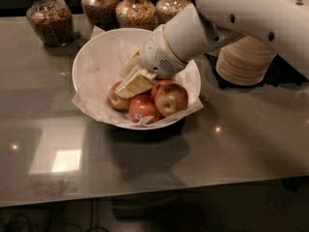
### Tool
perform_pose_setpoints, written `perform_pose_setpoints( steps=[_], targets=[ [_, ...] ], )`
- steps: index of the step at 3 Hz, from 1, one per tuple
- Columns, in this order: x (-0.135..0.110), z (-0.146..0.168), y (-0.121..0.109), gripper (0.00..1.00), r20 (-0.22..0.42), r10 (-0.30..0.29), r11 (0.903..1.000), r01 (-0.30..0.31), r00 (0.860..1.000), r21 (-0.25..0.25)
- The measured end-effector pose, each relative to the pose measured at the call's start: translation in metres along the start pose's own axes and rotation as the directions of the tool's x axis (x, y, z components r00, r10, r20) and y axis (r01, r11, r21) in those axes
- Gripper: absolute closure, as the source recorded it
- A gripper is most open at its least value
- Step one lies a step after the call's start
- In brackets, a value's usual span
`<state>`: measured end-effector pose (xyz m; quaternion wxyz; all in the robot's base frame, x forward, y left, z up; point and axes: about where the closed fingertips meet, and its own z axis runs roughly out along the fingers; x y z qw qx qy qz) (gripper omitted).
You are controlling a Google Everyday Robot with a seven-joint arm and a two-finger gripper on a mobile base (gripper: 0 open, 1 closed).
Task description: Pick apple from white bowl
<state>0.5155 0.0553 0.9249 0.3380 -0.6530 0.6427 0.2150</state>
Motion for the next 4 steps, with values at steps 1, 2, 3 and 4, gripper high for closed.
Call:
perform_pose_setpoints(
  steps=[1, 2, 3, 4],
  targets=[
    [0.0, 0.0, 0.0, 0.28, 0.0, 0.0, 1.0, 0.0, 1.0, 0.0],
    [0.0, 0.0, 0.0, 0.06, 0.0, 0.0, 1.0, 0.0, 1.0, 0.0],
    [-0.0002, -0.0036, 0.0028, 0.02, 0.005, 0.0, 1.0, 0.0, 1.0, 0.009],
    [-0.0002, -0.0036, 0.0028, 0.02, 0.005, 0.0, 1.0, 0.0, 1.0, 0.009]
  ],
)
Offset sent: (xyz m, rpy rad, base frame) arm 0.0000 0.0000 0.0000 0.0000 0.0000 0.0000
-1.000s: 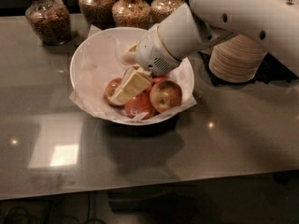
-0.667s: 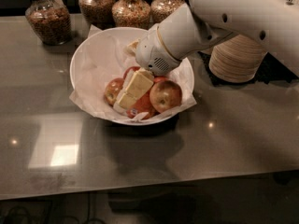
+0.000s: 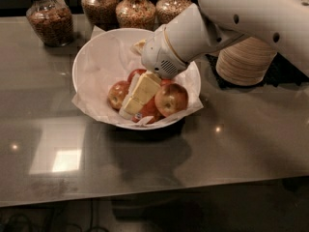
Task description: Pick apple from white bowl
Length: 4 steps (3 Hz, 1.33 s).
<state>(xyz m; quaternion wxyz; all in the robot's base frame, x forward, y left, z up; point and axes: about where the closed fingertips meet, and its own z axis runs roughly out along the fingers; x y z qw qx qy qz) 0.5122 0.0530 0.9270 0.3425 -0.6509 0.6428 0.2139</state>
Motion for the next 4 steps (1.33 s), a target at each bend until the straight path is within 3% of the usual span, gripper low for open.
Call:
perform_pose_setpoints(
  steps=[1, 2, 4],
  targets=[
    [0.014, -0.022, -0.005, 0.02, -0.026, 0.017, 0.9992, -0.016, 1.0, 0.036],
    [0.035, -0.046, -0.009, 0.08, -0.043, 0.053, 0.9957, -0.05, 0.998, 0.078],
    [0.063, -0.056, -0.006, 0.22, -0.032, 0.113, 0.9885, -0.109, 0.993, 0.105]
  ],
)
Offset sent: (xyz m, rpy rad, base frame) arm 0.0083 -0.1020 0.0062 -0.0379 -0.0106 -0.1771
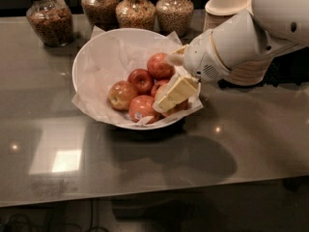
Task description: Pick apple from white bowl
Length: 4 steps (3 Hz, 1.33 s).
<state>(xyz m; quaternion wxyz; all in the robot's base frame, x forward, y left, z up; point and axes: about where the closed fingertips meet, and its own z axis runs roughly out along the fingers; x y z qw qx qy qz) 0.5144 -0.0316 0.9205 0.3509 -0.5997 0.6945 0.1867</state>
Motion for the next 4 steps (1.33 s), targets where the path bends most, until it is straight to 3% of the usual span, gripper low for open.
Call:
perform_pose_setpoints(
  steps=[2, 4],
  targets=[
    [0.015, -0.004, 0.026, 0.26, 0.038, 0.056, 0.9984, -0.056, 0.998, -0.003],
    [0.013, 0.004, 0.039, 0.27, 0.078, 0.082, 0.9965, -0.08, 0.994, -0.026]
  ],
)
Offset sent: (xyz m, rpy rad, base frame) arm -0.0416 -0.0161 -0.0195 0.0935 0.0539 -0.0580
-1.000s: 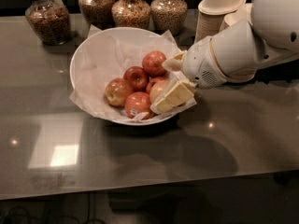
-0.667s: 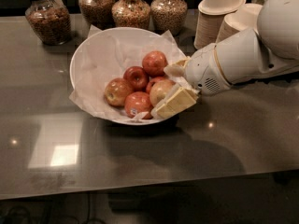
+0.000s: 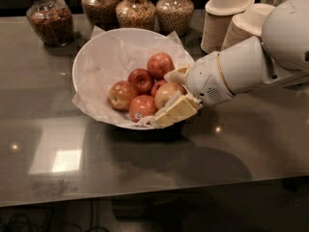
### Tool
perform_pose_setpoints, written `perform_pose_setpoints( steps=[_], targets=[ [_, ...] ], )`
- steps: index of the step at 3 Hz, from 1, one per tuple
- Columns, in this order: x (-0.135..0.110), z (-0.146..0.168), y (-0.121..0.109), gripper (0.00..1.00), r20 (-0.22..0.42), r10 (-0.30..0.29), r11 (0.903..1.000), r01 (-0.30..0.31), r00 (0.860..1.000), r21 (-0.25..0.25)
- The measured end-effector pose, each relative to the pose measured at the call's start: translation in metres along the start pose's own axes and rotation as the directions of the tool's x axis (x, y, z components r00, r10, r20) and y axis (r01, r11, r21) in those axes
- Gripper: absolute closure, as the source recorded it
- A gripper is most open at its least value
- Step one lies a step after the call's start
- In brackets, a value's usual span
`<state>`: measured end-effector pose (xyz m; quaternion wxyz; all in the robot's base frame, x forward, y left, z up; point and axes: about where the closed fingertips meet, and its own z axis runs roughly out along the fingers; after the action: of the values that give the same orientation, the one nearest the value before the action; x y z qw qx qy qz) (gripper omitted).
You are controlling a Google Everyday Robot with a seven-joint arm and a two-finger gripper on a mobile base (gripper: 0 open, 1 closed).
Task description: Pick apple from white bowl
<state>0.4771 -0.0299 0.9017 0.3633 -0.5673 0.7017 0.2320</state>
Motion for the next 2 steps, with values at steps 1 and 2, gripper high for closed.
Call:
perform_pose_setpoints(
  steps=[1, 2],
  targets=[
    [-0.0001, 0.0001, 0.0001, 0.45, 0.0, 0.0, 1.0, 0.0, 1.0, 0.0],
    [-0.0001, 0.0001, 0.0001, 0.69, 0.0, 0.0, 1.0, 0.0, 1.0, 0.0]
  ],
)
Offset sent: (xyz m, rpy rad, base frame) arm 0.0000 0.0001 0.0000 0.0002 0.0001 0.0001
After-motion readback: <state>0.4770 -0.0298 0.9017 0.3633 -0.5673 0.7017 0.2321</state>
